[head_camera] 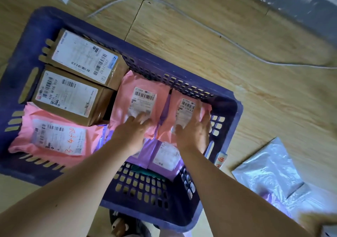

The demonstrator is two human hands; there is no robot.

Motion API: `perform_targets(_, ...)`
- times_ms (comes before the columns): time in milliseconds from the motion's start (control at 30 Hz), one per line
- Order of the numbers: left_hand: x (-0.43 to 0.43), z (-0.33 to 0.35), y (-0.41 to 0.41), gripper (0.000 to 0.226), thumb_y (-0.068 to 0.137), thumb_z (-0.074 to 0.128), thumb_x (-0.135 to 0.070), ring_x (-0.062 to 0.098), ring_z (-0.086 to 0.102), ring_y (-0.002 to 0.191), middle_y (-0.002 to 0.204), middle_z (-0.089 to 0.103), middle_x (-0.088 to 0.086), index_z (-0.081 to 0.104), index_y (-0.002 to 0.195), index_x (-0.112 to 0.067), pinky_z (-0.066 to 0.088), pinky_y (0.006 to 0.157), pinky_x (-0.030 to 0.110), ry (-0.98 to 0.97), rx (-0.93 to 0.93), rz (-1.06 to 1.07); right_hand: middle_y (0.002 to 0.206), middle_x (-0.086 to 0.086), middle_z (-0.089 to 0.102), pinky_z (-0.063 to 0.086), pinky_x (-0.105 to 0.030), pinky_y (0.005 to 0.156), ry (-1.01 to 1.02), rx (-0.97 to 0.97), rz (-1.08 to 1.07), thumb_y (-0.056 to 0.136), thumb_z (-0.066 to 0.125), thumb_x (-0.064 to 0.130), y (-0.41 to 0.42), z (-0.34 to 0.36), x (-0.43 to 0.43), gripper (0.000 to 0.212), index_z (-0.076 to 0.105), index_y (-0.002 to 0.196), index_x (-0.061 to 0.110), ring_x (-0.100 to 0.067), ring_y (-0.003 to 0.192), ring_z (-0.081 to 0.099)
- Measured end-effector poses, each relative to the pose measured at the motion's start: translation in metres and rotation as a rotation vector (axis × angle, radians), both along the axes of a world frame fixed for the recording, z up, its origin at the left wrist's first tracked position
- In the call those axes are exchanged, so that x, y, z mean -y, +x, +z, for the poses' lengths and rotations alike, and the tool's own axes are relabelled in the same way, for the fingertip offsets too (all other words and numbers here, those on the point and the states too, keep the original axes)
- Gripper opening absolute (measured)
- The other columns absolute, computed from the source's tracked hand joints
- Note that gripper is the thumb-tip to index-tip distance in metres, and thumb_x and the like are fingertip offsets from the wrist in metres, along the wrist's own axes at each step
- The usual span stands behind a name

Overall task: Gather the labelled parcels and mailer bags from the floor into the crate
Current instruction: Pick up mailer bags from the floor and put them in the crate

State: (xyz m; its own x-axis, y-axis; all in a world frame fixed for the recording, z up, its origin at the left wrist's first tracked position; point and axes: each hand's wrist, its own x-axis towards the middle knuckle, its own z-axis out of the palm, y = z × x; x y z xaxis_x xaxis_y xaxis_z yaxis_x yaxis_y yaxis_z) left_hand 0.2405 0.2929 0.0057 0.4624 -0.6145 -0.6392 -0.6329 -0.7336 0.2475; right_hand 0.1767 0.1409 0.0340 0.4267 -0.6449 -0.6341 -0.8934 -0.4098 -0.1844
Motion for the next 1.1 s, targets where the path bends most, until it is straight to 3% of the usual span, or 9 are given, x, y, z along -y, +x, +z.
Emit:
perform_targets(100, 0.005, 0.003, -0.001, 0.069, 0.087, 0.057, -0.008, 0.024, 0.031, 0.138, 0.16, -0.005, -0.001, 0.026, 0.145, -0.031, 0.049, 0.098, 0.034, 0.105, -0.106, 0.028, 0.16, 0.004, -0.012, 0.043, -0.047, 0.104, 0.186, -0.167, 0.278, 0.094, 0.053, 0.034, -0.008, -0.005, 0.006, 0.073, 0.007, 0.151, 0.035, -0.029, 0.147, 0.001)
perform_targets(200, 0.015, 0.026, 0.003, 0.055, 0.09, 0.056, -0.015, 0.025, 0.041, 0.131, 0.158, 0.014, 0.003, 0.037, 0.14, -0.026, 0.05, 0.096, 0.037, 0.077, -0.057, 0.012, 0.16, 0.001, -0.005, 0.041, -0.045, 0.107, 0.205, -0.139, 0.196, 0.094, 0.05, 0.029, -0.01, 0.006, 0.011, 0.068, 0.013, 0.151, 0.035, -0.029, 0.147, 0.008)
perform_targets(333, 0.03, 0.079, 0.01, 0.046, 0.092, 0.054, -0.023, 0.023, 0.047, 0.127, 0.148, 0.033, 0.006, 0.043, 0.137, -0.02, 0.049, 0.099, 0.038, -0.021, -0.01, -0.008, 0.158, -0.004, 0.015, 0.043, -0.04, 0.103, 0.177, 0.076, 0.12, 0.093, 0.05, 0.017, -0.011, 0.059, 0.014, 0.06, 0.028, 0.147, 0.03, -0.028, 0.142, 0.026)
perform_targets(467, 0.052, 0.155, 0.004, 0.048, 0.093, 0.052, -0.022, 0.022, 0.039, 0.133, 0.148, 0.032, 0.005, 0.041, 0.14, -0.021, 0.037, 0.11, 0.037, -0.055, -0.038, -0.016, 0.147, -0.004, 0.039, 0.036, -0.036, 0.106, 0.194, 0.27, 0.02, 0.09, 0.051, 0.013, -0.036, 0.139, 0.023, 0.054, 0.039, 0.142, 0.024, -0.024, 0.132, 0.038)
perform_targets(567, 0.077, 0.218, -0.015, 0.048, 0.093, 0.054, -0.021, 0.022, 0.039, 0.132, 0.147, 0.034, 0.005, 0.043, 0.139, -0.018, 0.036, 0.107, 0.037, -0.132, -0.055, -0.027, 0.131, -0.007, 0.051, 0.039, -0.031, 0.098, 0.173, 0.315, -0.118, 0.09, 0.051, 0.012, -0.07, 0.201, 0.041, 0.051, 0.044, 0.139, 0.023, -0.025, 0.121, 0.048)
perform_targets(767, 0.13, 0.306, -0.076, 0.046, 0.089, 0.059, -0.017, 0.029, 0.044, 0.127, 0.145, 0.038, 0.003, 0.05, 0.134, -0.016, 0.04, 0.101, 0.047, -0.268, -0.073, -0.145, 0.129, -0.005, 0.055, 0.04, -0.031, 0.096, 0.082, 0.326, -0.257, 0.092, 0.047, 0.013, -0.148, 0.29, 0.074, 0.045, 0.045, 0.136, 0.022, -0.023, 0.119, 0.051)
perform_targets(867, 0.158, 0.343, -0.118, 0.042, 0.088, 0.059, -0.013, 0.026, 0.05, 0.121, 0.141, 0.042, 0.003, 0.053, 0.13, -0.013, 0.039, 0.1, 0.038, -0.351, -0.074, -0.204, 0.125, -0.005, 0.059, 0.042, -0.031, 0.093, 0.052, 0.319, -0.328, 0.092, 0.046, 0.012, -0.203, 0.319, 0.092, 0.042, 0.049, 0.133, 0.021, -0.022, 0.116, 0.054)
perform_targets(967, 0.177, 0.369, -0.159, 0.04, 0.094, 0.052, -0.02, 0.019, 0.046, 0.124, 0.145, 0.036, -0.004, 0.049, 0.134, -0.019, 0.035, 0.091, 0.029, -0.309, -0.024, -0.27, 0.123, -0.004, 0.061, 0.044, -0.03, 0.092, 0.029, 0.313, -0.365, 0.09, 0.046, 0.012, -0.257, 0.339, 0.105, 0.042, 0.051, 0.131, 0.022, -0.022, 0.115, 0.056)
perform_targets(1100, 0.202, 0.388, -0.233, 0.04, 0.095, 0.05, -0.022, 0.016, 0.035, 0.133, 0.147, 0.032, -0.005, 0.047, 0.135, -0.02, 0.028, 0.103, 0.027, -0.319, -0.028, -0.338, 0.121, -0.001, 0.062, 0.041, -0.028, 0.09, 0.021, 0.307, -0.406, 0.091, 0.046, 0.013, -0.348, 0.357, 0.126, 0.039, 0.053, 0.129, 0.023, -0.019, 0.113, 0.057)
